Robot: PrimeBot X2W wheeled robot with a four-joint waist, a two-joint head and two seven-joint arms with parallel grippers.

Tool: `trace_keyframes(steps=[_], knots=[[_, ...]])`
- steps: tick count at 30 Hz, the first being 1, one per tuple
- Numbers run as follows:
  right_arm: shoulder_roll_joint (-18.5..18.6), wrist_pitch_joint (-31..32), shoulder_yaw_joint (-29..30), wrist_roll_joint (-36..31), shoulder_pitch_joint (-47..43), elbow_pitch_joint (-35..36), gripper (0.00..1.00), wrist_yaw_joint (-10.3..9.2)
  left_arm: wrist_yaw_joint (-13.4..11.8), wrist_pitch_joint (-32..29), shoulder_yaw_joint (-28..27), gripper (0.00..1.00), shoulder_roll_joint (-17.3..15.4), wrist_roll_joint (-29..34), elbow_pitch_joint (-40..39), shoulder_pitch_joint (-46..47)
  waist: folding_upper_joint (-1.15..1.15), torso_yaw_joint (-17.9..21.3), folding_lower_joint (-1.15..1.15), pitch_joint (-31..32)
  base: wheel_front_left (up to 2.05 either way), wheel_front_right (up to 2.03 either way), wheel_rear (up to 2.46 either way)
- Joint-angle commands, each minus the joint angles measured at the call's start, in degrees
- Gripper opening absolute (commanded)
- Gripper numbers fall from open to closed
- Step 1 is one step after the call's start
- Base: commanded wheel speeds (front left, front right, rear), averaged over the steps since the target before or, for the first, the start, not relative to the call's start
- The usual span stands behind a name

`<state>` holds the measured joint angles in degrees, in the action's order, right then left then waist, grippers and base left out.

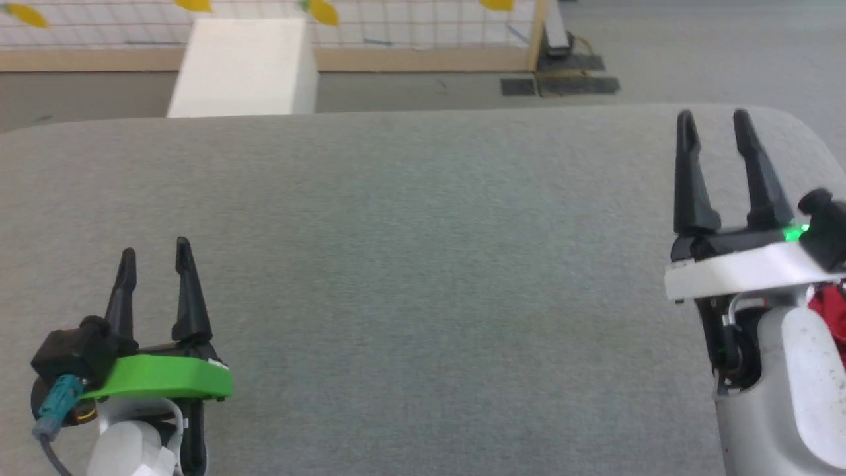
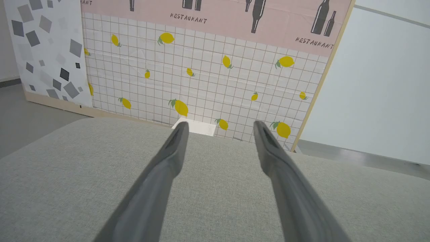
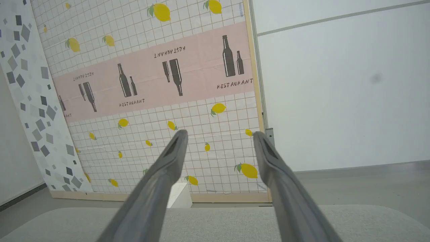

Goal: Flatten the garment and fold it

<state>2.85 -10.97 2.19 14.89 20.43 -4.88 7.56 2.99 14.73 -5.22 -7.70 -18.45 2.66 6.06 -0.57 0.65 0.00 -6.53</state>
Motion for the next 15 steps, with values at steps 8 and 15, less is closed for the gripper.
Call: trace_keyframes(steps=[8, 15], knots=[[0.04, -3.94, -0.14, 1.33, -5.57, -4.78, 1.00, -0.08, -1.24, 0.04, 2.15, 1.00, -0.50, 4.33, 3.39, 0.45, 0.57, -3.63, 0.00, 4.14, 0.00, 0.00, 0.00], [0.03, -4.01, 1.12, -2.39, -11.03, -3.05, 1.00, -0.08, -2.38, 0.03, 4.25, 1.00, -1.59, 7.73, 5.64, 0.26, 0.57, -3.31, 0.00, 4.85, 0.00, 0.00, 0.00]])
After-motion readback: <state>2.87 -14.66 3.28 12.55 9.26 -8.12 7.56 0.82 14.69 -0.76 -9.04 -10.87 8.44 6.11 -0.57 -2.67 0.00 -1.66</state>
